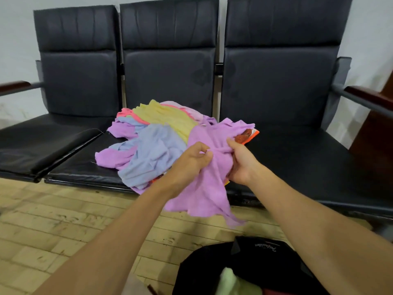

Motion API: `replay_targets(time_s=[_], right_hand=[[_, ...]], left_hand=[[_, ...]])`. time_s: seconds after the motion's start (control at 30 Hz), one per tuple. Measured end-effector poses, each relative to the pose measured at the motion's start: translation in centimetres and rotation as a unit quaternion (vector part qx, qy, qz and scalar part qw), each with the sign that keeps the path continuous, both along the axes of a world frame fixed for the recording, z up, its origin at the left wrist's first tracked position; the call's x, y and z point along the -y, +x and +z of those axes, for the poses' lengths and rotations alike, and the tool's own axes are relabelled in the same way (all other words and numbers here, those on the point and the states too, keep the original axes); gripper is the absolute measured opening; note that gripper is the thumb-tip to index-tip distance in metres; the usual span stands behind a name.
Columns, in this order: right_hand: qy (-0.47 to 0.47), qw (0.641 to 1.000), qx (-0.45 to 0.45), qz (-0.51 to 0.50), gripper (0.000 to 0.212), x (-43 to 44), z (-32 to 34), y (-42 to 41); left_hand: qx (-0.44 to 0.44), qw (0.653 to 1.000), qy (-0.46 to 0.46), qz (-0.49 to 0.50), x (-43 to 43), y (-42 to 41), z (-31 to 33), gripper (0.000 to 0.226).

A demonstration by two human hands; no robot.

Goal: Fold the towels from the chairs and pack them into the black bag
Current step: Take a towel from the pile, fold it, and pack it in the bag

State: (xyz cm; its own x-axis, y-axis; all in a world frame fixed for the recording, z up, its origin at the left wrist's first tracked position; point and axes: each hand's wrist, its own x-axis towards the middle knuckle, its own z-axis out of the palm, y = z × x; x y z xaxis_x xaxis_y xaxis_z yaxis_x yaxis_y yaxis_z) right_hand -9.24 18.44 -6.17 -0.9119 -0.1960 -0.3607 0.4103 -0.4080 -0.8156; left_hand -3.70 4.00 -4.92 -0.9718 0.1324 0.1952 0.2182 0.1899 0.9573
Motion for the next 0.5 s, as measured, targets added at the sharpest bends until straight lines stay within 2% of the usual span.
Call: replay_targets(time_s=[0.1,0.23,0.33,0.43,0.5], right_hand=[[0.021,1.0,0.008,-0.022,0.03,-1.4,-0.4,0.0],[0.07,0.996,0.01,-0.058,0.05,-4.0,-0.1,-0.3],[0.103,0.99,-0.032,-0.088,0.04,-6.7,0.9,0.7],[0.11,0.988,-0.063,-0.091,0.045,-10.2,1.4,1.5],[0.128,0.985,-0.072,-0.089,0.05,-12.4,1.7,2.3]], left_hand=[[0.042,0.998,0.006,-0.048,-1.8,0.0,-0.1,0.023],[0.076,0.995,-0.01,-0.056,-4.0,-0.3,-0.1,0.018],[0.097,0.995,0.017,-0.03,-6.1,-0.5,0.1,0.022],[0.113,0.989,0.084,0.035,-8.2,-0.9,-0.6,0.025],[0.124,0.987,0.078,0.064,-9.8,-1.1,-1.5,0.028]])
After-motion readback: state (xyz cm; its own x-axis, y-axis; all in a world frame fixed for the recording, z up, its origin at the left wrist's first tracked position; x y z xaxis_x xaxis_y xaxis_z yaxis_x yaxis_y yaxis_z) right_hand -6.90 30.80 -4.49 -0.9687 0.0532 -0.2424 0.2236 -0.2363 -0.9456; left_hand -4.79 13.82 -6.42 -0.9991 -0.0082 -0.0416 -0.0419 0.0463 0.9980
